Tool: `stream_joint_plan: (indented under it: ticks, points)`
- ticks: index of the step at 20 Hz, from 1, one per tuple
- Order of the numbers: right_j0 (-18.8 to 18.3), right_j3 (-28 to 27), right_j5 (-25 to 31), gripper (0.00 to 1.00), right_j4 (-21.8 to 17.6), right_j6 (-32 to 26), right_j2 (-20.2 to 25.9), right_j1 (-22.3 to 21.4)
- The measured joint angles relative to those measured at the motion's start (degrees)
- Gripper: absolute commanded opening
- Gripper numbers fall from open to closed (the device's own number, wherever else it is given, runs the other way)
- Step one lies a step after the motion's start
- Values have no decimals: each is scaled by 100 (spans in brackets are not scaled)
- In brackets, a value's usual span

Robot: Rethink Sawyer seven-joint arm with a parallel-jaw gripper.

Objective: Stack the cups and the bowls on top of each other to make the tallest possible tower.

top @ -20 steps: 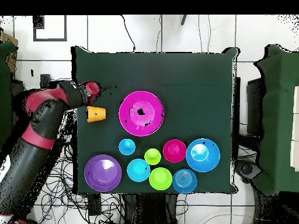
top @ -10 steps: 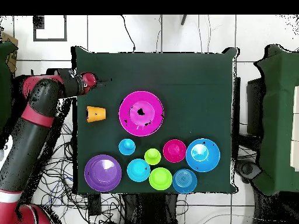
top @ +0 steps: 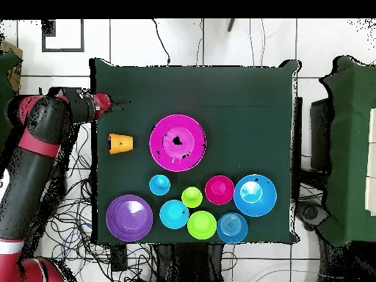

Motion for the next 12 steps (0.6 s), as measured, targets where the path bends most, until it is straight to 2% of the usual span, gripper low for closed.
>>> stream_joint_plan:
  ticks: [12]
  points:
    - [293,0,33,100,5,0,-2,22]
